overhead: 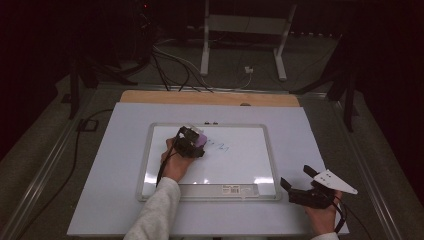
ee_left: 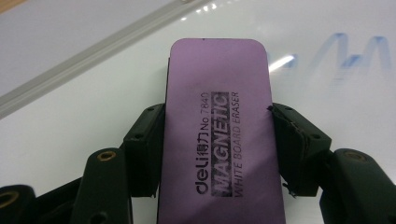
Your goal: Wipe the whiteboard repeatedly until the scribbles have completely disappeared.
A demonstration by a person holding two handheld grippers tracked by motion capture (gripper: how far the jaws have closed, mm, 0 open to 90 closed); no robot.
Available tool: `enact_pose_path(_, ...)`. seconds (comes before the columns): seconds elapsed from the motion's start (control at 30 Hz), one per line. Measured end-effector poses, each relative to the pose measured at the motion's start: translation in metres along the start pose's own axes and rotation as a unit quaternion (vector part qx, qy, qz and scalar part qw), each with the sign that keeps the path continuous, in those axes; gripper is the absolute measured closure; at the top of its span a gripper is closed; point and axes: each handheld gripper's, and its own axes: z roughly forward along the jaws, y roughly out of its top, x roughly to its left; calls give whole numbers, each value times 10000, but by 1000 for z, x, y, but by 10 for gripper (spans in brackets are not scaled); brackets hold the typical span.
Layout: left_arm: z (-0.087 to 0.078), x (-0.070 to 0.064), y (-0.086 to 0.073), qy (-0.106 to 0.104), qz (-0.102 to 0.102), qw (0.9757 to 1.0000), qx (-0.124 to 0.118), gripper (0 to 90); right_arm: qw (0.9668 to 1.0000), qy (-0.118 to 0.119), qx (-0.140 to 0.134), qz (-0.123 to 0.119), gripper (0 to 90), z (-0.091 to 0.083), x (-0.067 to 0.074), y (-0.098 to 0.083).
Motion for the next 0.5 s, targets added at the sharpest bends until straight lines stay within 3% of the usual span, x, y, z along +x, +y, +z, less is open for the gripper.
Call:
enact_pose_path(0.07, 0, 4, 0, -3, -120, 9999, 14, 418, 10000, -3, 0, 1, 1, 0, 0, 0)
enact_pose_path(0.13, 1, 3, 0, 17, -73, 10000, 9, 418, 10000, 4, 1, 0, 1, 0, 0, 0)
enact_pose_path(0.2, 1, -1, 2, -111, -43, 9999, -21, 418, 10000, 7, 9, -10, 1, 1, 1, 0)
enact_pose_path(0.33, 2, -23, 6, -391, 281, 9988, -92, 419, 10000, 13, 11, -27, 1, 2, 1, 0)
enact_pose_path(0.4, 0, -39, 8, -673, 558, 9961, -142, 418, 10000, 11, 13, -26, 1, 2, 1, 0)
enact_pose_path(0.47, -2, -53, 8, -989, 871, 9911, -192, 418, 10000, 10, 8, -22, 1, 1, 1, 0)
enact_pose_path(0.5, -3, -58, 8, -983, 1040, 9895, -223, 418, 10000, 8, 6, -21, 1, 1, 1, 0)
